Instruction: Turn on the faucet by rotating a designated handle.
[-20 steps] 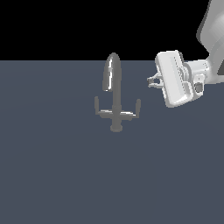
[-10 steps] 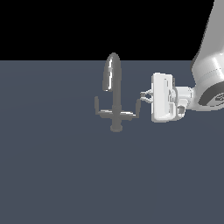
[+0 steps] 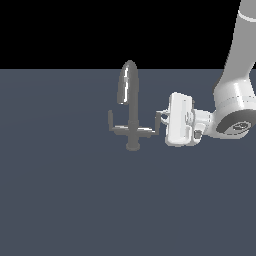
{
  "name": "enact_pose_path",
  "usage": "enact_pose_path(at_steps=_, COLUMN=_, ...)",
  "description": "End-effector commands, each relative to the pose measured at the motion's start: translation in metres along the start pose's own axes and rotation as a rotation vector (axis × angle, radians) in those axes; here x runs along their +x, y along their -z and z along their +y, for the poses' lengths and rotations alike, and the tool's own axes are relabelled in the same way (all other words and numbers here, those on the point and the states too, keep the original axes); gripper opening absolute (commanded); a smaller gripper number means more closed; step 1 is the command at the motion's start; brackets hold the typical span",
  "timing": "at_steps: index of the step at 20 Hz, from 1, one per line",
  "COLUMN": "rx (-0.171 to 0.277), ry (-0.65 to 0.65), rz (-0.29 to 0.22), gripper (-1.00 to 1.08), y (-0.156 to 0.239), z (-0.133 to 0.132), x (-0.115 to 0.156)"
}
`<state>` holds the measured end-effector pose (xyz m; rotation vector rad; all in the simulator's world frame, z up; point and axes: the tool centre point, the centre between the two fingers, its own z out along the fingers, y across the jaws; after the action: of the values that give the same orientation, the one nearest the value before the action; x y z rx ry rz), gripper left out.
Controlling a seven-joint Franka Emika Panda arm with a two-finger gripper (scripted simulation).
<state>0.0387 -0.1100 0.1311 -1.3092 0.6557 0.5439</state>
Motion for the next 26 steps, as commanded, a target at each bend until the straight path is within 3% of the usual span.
enact_pose_path(at_steps=1, rx=0.005, ry=-0.001, rz=-0.002, gripper=-1.0, y=-0.001, z=0.0, x=0.001)
enact_pose_path(at_steps=8, rx=0.002, ry=0.0, rz=-0.001, gripper=-1.0, y=-0.001, z=0.0, x=0.001)
enact_pose_path(at_steps=26, rx=0.002, ry=0.0, rz=-0.001, gripper=-1.0, y=-0.006, z=0.021, x=-0.041)
